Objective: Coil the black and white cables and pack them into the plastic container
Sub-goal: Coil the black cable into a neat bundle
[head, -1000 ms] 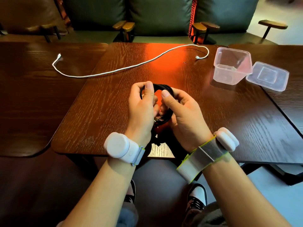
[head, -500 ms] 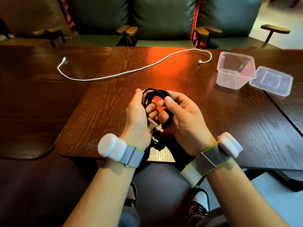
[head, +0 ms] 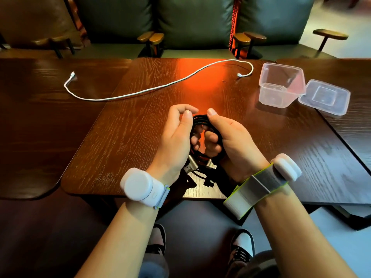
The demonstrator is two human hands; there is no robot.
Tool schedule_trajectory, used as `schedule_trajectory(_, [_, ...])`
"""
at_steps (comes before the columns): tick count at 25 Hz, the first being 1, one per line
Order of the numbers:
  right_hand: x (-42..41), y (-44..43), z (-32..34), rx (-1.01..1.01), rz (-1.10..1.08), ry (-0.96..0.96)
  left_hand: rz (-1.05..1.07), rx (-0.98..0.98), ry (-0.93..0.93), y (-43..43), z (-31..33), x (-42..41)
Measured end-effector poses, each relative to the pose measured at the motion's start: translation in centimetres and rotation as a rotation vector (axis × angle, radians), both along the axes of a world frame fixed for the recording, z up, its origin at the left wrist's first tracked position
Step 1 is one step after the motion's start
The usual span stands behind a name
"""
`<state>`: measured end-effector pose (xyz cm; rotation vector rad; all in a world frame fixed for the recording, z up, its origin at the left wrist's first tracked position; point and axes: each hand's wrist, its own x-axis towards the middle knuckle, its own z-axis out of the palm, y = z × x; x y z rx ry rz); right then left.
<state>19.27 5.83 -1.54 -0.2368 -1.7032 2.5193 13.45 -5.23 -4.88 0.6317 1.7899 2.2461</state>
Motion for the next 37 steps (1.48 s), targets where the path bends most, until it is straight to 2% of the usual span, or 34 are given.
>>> schedule_trajectory(8, [0.5,-0.1,0.2,-0.028,-0.088,-0.002,0.148,-0.213,0.244,-0.4,0.3,-0.4])
schedule_trajectory(10, [0.6,-0.1,0.4,-0.031,-0.080,-0.008,0.170,-0.139,0.197,-0.5,0.2,-0.7])
schedule_trajectory(13, [0.6,-0.1,0.4,-0.073,-0.103,-0.002,0.130,0.013,0.025,-0.4,0.2,-1.0])
schedule_trajectory(17, [0.2,0.0,0.3,-0.147,-0.201,-0.018,0.093,0.008,-0.052,0.3,0.1,0.0])
schedule_trajectory(19, [0.0,-0.3,0.0,-0.154,-0.243,0.001,0.119,-0.068,0.039,0.8,0.2,0.8])
schedule_trajectory(25, [0.0,-0.7,-0.2,-0.158,-0.204,0.070,0.195,-0.411,0.535,0.4,0.8,1.3])
schedule_trajectory(28, [0.1,-0.8,-0.1,-0.156,-0.193,0.075,0.260,-0.448,0.747,-0.3,1.1,0.9])
schedule_trajectory(31, [0.2,-1.0,-0.1,-0.212,-0.141,0.064,0.364,-0.444,0.830,-0.6,1.0,0.8])
schedule_trajectory(34, [0.3,-0.7,0.3,-0.266,-0.030,0.065,0.415,-0.404,0.830,-0.7,0.9,0.4])
schedule_trajectory(37, [0.4,-0.4,0.6,-0.187,0.019,0.042,0.413,-0.365,0.799,-0.9,0.9,0.1])
